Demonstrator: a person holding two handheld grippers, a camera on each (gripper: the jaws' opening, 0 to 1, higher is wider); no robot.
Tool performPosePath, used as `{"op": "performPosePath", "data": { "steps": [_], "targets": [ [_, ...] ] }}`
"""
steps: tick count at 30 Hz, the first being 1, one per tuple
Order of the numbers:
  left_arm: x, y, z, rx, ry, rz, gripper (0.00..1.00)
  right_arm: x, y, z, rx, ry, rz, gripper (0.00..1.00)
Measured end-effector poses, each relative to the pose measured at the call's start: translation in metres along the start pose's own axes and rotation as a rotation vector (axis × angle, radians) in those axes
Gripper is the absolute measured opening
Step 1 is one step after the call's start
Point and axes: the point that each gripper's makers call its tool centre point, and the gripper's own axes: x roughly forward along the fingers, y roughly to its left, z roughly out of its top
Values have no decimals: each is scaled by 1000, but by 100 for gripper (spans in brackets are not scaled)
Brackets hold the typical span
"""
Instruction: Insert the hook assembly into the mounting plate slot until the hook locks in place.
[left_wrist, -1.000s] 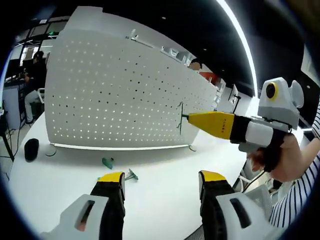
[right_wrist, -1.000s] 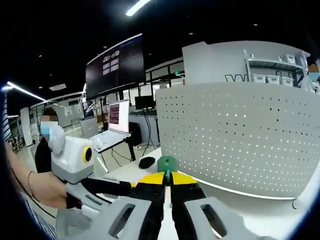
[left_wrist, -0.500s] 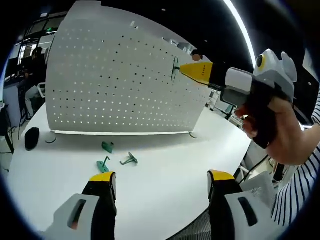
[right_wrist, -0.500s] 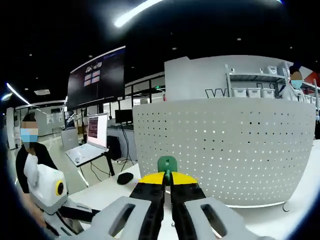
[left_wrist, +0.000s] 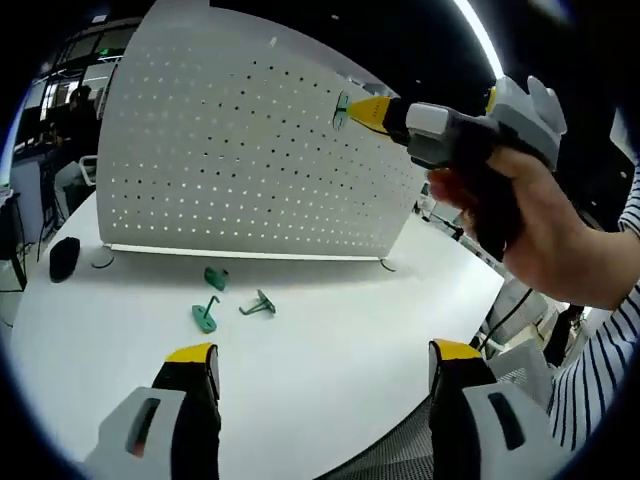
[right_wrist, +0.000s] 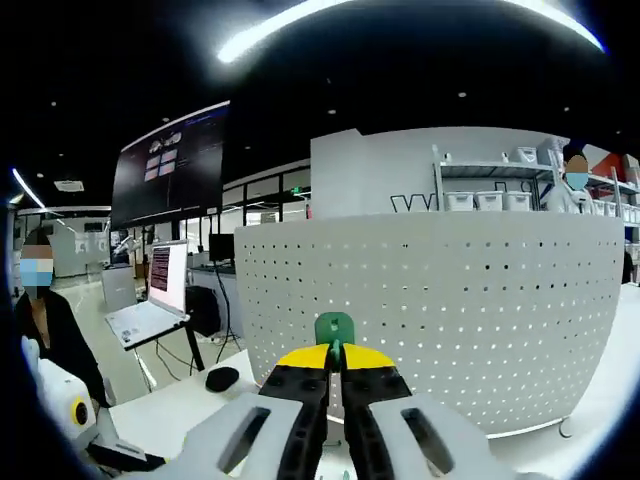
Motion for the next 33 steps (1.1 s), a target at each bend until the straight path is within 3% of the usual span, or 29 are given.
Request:
{"op": "performPosePath", "data": {
  "steps": [14,33],
  "targets": [
    [4,-1,-1,-5,8,-19,90,30,-36,16,-17,-57,-109,0],
    [1,1,-14,-30,30,-17,91,67,-69,36,5,-114,-202,0]
  ]
}}
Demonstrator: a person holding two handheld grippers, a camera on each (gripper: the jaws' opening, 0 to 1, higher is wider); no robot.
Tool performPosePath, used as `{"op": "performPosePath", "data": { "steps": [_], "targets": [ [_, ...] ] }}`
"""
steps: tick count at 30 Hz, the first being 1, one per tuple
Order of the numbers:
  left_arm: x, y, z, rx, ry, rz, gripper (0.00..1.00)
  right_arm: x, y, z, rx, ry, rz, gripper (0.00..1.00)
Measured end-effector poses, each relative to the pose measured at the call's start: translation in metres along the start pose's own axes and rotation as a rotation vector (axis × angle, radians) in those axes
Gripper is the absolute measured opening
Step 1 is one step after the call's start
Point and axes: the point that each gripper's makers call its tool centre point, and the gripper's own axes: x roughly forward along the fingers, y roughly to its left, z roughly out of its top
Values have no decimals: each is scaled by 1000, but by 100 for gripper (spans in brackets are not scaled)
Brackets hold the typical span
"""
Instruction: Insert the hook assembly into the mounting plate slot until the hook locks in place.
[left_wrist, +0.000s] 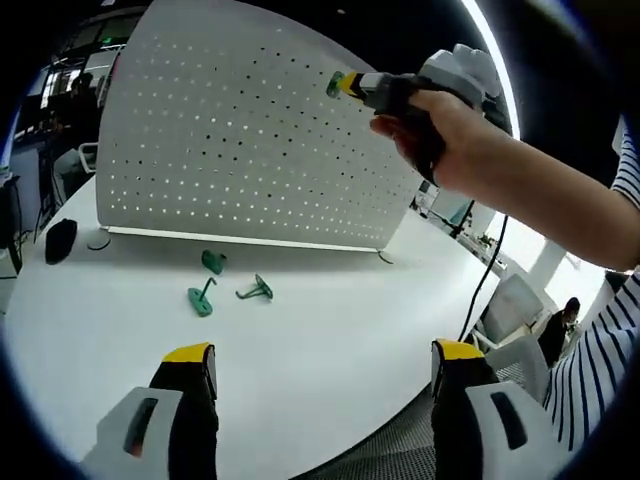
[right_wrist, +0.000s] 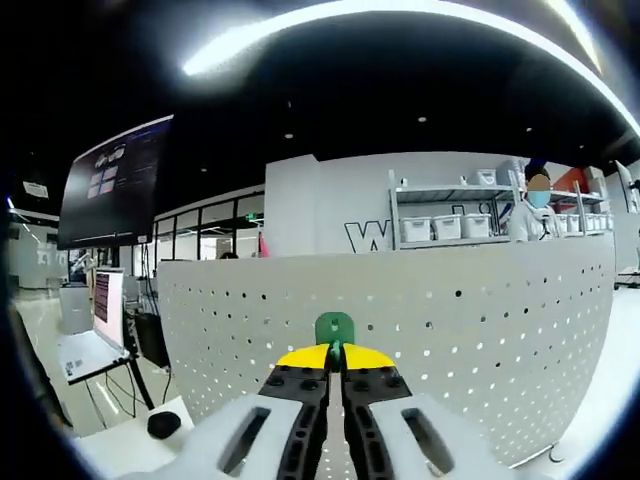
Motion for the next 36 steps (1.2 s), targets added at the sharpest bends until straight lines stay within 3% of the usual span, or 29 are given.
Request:
{"op": "performPosePath", "data": {
  "steps": [14,36],
  "targets": [
    [0,3,0,5,0,13,90,29,-18,12,-16,-31,-62,0],
    [-5,7,1,-13,-17,27,87,29,-22,9,-3,-27,-116,0]
  ]
}}
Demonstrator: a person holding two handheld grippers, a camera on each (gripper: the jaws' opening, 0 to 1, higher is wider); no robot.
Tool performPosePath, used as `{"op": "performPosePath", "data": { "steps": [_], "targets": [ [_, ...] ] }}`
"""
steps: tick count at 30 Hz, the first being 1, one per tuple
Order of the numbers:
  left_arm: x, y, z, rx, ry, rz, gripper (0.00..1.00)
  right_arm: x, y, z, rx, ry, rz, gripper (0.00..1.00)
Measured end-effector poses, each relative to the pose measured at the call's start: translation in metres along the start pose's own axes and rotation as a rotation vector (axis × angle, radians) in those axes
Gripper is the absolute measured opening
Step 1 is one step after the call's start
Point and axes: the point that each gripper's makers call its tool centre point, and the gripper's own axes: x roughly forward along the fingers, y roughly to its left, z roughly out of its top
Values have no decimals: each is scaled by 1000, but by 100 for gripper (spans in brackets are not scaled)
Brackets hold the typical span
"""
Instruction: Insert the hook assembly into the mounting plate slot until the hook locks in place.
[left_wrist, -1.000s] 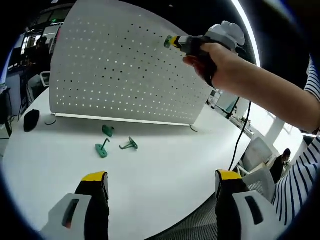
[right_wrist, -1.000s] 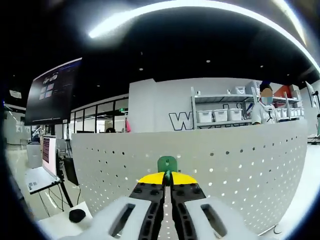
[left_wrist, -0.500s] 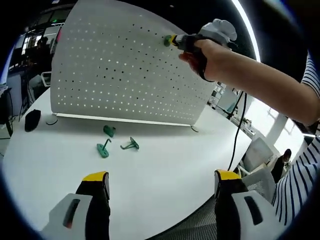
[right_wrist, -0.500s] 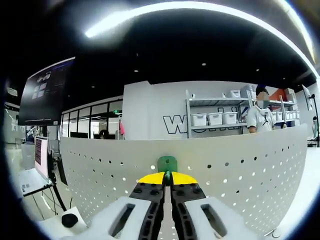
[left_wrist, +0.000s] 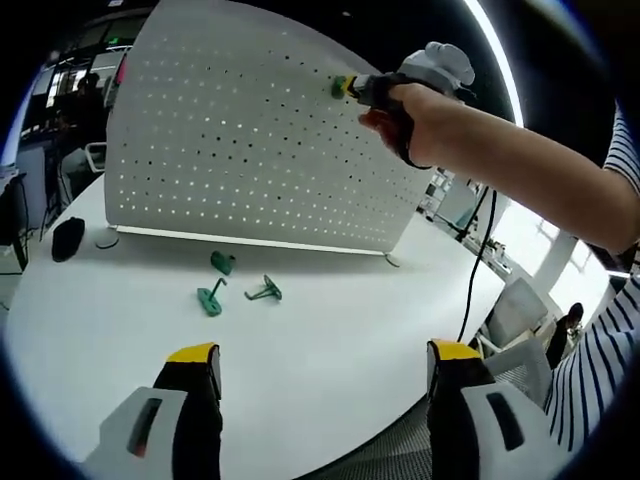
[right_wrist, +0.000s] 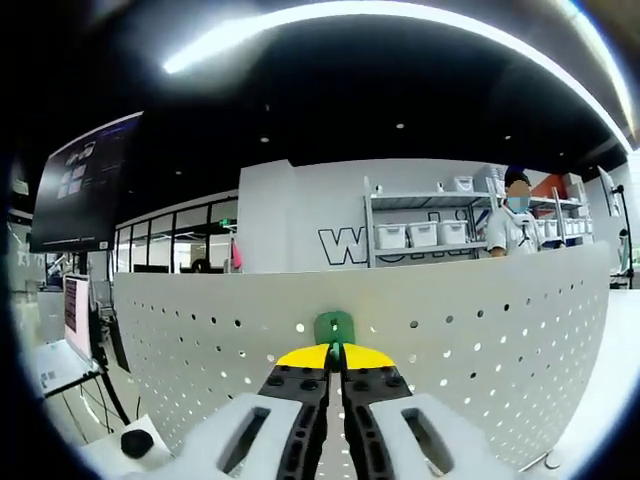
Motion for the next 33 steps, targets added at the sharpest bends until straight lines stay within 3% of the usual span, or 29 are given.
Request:
{"op": "performPosePath", "data": {
  "steps": [16,25,33],
  "targets": [
    [0,4,0,-8,-3,10,85,4,-4,-5,43,35,-29,0],
    [-3,7,6,-30,-36,18,84,6,-3,-6,5,52,-52,0],
    [-3,5,4,-17,-30,15,83,5,-1,-8,-49,81,-60,1]
  ]
}}
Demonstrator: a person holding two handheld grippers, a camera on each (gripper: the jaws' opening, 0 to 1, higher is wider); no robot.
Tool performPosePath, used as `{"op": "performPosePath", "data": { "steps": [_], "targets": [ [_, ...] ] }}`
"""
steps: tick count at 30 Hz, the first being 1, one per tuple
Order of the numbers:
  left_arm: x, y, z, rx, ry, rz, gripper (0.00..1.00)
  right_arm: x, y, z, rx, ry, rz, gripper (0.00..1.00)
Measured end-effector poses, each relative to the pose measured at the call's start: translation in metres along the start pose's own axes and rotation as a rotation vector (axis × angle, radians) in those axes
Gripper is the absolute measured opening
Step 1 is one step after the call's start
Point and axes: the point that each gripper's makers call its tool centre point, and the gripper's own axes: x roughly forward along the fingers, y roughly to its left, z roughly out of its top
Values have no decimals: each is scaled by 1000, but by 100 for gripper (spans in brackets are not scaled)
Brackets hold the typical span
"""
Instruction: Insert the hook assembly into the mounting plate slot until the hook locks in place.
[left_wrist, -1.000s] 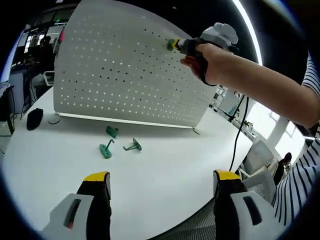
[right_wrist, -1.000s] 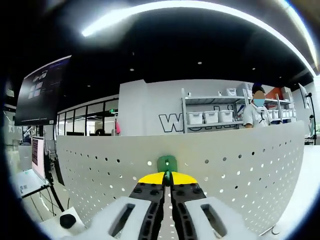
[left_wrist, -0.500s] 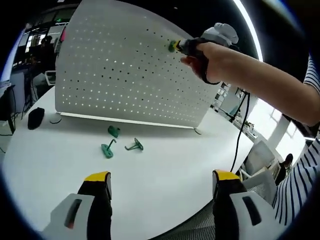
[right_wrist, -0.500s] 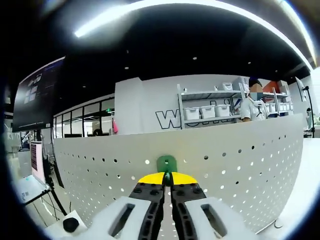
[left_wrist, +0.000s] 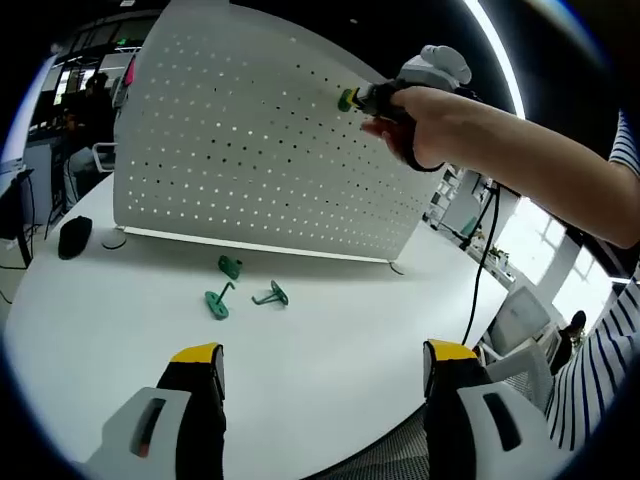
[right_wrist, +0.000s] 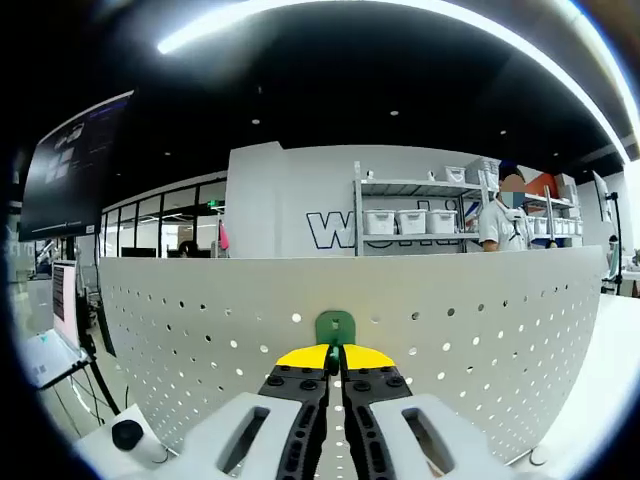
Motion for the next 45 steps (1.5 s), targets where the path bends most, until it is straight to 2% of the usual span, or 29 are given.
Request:
{"op": "performPosePath", "data": {
  "steps": [3,7,9,17,18,24,30,35,37,39,40,45],
  "targets": [
    [-1,2,3,-8,-17,5,83,0,-1,0,34,8,6,1],
    [-2,2,2,-4,-14,5,82,5,-1,-1,24,23,17,1],
    [-2,1,4,0,-22,5,82,5,0,-1,-76,38,32,2],
    [-3,1,4,5,-19,3,82,4,7,-1,-44,39,48,9],
    [-3,1,3,5,-18,3,82,4,9,-4,-24,55,58,10],
    [-4,2,4,5,-22,6,82,1,10,-3,-27,59,75,15],
    [-4,1,1,18,-10,7,81,-8,9,9,1,39,89,18],
    [-4,-1,-1,28,1,5,81,-19,5,12,8,38,104,20],
    [-4,-2,-2,19,8,-5,81,-24,4,13,48,35,126,20],
    [-4,1,-2,4,5,-3,80,-29,9,9,164,66,184,20],
    [-5,2,-2,3,3,0,80,-32,5,10,189,62,189,20],
    [-3,0,-4,5,17,-1,80,-46,-8,9,155,60,202,20]
  ]
}}
